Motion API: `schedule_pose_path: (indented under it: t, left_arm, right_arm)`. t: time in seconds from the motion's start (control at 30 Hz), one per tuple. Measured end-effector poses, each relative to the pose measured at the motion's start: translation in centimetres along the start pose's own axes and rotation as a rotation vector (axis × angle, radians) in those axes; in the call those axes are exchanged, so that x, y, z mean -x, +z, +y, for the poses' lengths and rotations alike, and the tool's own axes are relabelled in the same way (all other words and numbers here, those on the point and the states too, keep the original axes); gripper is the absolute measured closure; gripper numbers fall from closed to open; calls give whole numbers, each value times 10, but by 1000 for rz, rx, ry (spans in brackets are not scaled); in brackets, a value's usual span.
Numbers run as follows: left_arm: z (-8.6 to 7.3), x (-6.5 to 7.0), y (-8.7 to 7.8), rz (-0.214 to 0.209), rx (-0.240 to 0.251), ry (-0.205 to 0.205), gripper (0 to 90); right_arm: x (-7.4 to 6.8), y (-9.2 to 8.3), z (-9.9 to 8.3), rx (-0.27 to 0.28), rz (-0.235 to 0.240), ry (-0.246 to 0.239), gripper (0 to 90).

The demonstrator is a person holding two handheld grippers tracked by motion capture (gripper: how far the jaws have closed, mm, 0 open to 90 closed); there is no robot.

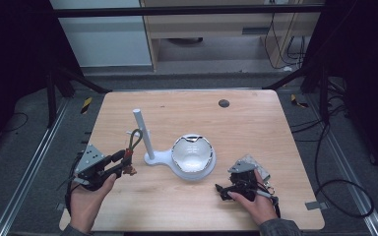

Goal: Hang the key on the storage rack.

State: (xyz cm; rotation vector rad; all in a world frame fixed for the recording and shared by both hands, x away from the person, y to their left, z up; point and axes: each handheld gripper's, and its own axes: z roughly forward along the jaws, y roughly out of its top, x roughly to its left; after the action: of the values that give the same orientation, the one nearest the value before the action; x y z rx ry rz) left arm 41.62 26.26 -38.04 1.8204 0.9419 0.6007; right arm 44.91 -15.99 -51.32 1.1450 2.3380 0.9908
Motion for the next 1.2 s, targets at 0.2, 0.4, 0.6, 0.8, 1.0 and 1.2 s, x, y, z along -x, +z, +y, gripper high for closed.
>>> schedule_pose_path:
  t: [0.2, 0.4, 0.6, 0.8, 1.0, 1.2]
  left_arm:
    - [-2, -4, 10, 5, -19, -11, 657]
    - [-3, -6, 19, 8, -31, -20, 657]
    - [-4, -9, 27, 11, -46, -29, 657]
    - [-5, -10, 34, 11, -58, -31, 657]
    - [-5, -10, 38, 12, -61, -36, 657]
    - [-5, -10, 40, 11, -65, -36, 657]
  right_arm:
    - [0, 0, 0, 0, -1, 0, 4]
    - [0, 0, 0, -2, -1, -1, 4]
    - [0, -1, 0, -2, -1, 1, 4]
    - [0, -1, -1, -1, 0, 1, 4]
    - [0, -1, -1, -1, 1, 1, 4]
    - [0, -1, -1, 0, 2, 0, 4]
